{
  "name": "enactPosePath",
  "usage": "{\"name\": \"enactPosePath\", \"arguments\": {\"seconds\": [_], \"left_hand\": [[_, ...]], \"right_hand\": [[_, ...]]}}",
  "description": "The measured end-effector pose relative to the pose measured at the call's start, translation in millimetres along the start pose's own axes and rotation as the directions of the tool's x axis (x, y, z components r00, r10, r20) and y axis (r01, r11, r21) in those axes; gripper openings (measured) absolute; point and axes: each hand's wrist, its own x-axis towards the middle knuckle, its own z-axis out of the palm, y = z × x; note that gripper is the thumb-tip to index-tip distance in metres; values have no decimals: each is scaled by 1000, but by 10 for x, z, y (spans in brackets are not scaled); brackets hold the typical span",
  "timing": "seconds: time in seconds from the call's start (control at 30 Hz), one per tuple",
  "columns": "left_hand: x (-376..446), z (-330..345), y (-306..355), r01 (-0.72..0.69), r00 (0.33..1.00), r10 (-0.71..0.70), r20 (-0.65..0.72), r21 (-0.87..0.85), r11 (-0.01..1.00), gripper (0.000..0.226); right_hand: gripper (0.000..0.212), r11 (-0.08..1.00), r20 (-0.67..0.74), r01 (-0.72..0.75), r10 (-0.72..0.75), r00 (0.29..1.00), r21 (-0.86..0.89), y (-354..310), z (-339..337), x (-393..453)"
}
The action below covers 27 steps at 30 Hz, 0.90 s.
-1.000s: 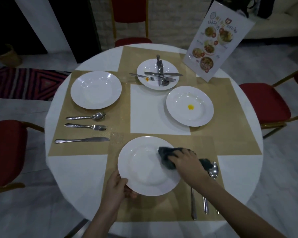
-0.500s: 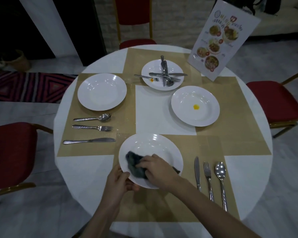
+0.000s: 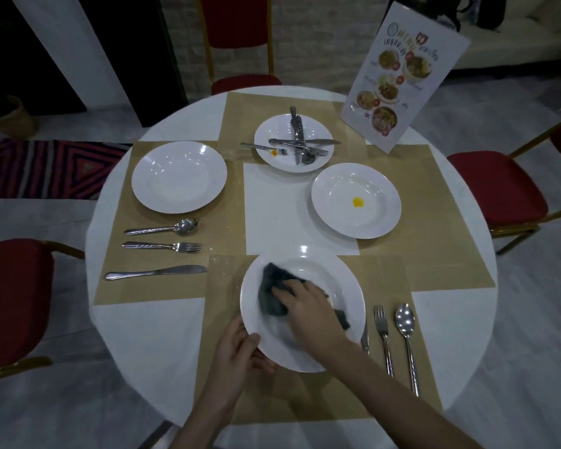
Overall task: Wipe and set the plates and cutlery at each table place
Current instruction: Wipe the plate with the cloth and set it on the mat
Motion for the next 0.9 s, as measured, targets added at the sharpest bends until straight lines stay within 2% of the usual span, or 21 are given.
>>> {"name": "enactPosePath", "arguments": {"seconds": [0.07,0.17,0.27,0.3,0.37,0.47,0.53,0.6,0.7,0.8,0.9], "left_hand": [[57,-17,0,-1,1000,1,-10,-23,1000,30],[95,-165,-40,3,999,-4,-33,-48,999,35],[41,-300,-98,-8,999,6,-39,-46,999,35],[14,-315,-120,-5,999,4,-37,-36,999,34],[-39,-290,-170,11,1000,-11,-16,-11,1000,32],[-61,-181,-256,41,999,-41,25,-7,999,31],[-34,-89,-273,49,998,-49,45,-8,999,30],[7,-19,-259,41,997,-41,60,-2,999,30],[66,-43,-243,28,999,-28,38,-6,1000,32],[49,-201,-294,33,999,-33,-6,-9,999,32],[-47,-354,-388,48,998,-49,-37,-13,999,30]], "right_hand": [[48,988,33,154,-155,987,21,-98,10,-78],[54,951,52,306,-308,950,37,40,-76,-285],[45,925,23,358,-359,933,-128,366,-172,-489],[47,930,-6,311,-318,948,-195,471,-191,-523],[61,954,-89,109,-139,986,-279,619,-206,-506],[65,942,-172,-129,78,982,-311,627,-135,-300],[62,958,-183,-169,128,975,-232,484,-30,-152],[59,986,-154,-118,99,983,-121,252,97,-83],[51,997,-18,69,-69,997,18,-30,152,-159],[41,969,84,210,-221,972,128,7,81,-356],[46,942,75,114,-145,987,316,167,-68,-609]]}}
